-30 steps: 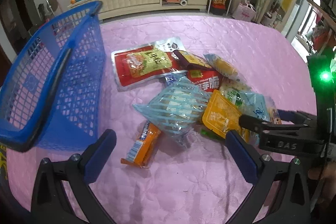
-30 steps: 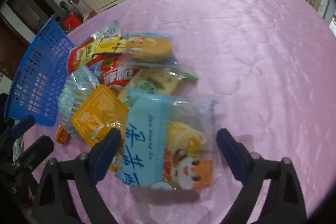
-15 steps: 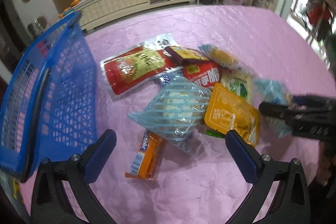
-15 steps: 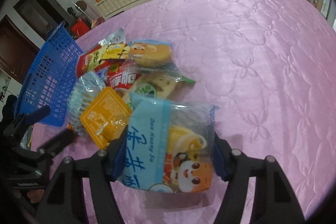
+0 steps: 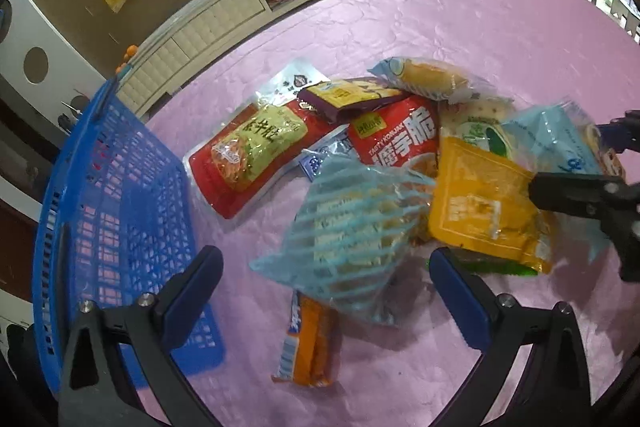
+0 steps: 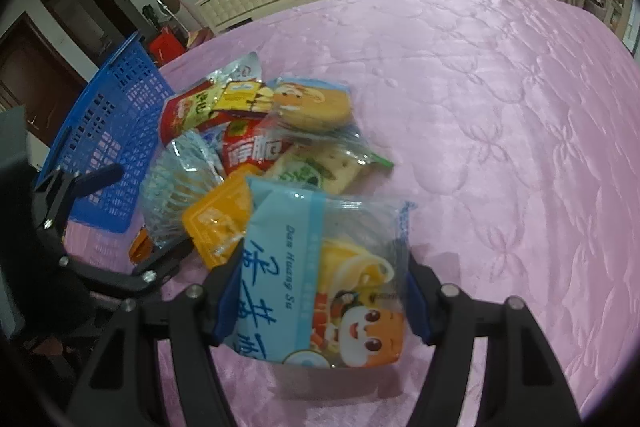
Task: Organize snacks
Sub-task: 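Carry both bags over the blue basket and open both grippers to drop them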
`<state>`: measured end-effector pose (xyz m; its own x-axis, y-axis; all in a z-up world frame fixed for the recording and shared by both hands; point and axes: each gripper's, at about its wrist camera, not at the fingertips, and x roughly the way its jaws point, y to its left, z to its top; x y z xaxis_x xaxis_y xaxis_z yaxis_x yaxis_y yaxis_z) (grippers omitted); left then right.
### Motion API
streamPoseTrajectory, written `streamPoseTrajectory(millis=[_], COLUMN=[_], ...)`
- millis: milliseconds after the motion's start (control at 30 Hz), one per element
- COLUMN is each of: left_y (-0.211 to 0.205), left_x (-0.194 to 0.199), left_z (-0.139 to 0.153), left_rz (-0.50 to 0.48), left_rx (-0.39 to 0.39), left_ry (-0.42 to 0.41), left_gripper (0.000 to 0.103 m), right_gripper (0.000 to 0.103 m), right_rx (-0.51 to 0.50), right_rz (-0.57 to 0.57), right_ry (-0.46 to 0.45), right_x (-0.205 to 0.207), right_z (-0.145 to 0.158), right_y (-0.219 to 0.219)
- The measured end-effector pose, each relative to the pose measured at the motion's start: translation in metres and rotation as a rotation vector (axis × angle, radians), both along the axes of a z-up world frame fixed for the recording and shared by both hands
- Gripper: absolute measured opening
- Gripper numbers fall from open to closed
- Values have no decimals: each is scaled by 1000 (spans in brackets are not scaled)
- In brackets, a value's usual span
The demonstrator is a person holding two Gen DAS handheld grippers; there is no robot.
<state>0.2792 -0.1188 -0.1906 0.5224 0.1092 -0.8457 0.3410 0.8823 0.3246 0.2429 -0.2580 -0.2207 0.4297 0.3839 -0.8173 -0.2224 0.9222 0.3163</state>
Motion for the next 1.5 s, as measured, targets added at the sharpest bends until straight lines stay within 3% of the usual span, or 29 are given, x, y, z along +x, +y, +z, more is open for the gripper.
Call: streamPoseTrajectory(millis=[67,233,300,533,733,1133,1500], left_y=[0,4,3,1,10,45,94], left_x=[8,20,23,16,-9,-66,-110], left_z=[1,-1,-1,4,28,97,157], left_rz=[-4,-12,-12,23,70,47,44], left_rx=[-19,-66,-99,-138,-214,-313,-374], left_ry=[13,53,80,78,42,-61,-193], left_gripper=[99,79,63,57,56,56,56], right_gripper=[71,72,72,72,71,71,72], right_rx=[1,2,-28,-63,-109,-167,-194], right_rz=[5,19,15,23,62,122,127], right_ry=[-12,-44,-55,-59,-110,-259,-335], right_x=[1,6,9,13,-2,-56,-74], right_z=[2,8,8,5,15,87,134], right_y=[2,9,14,22,31,55,86])
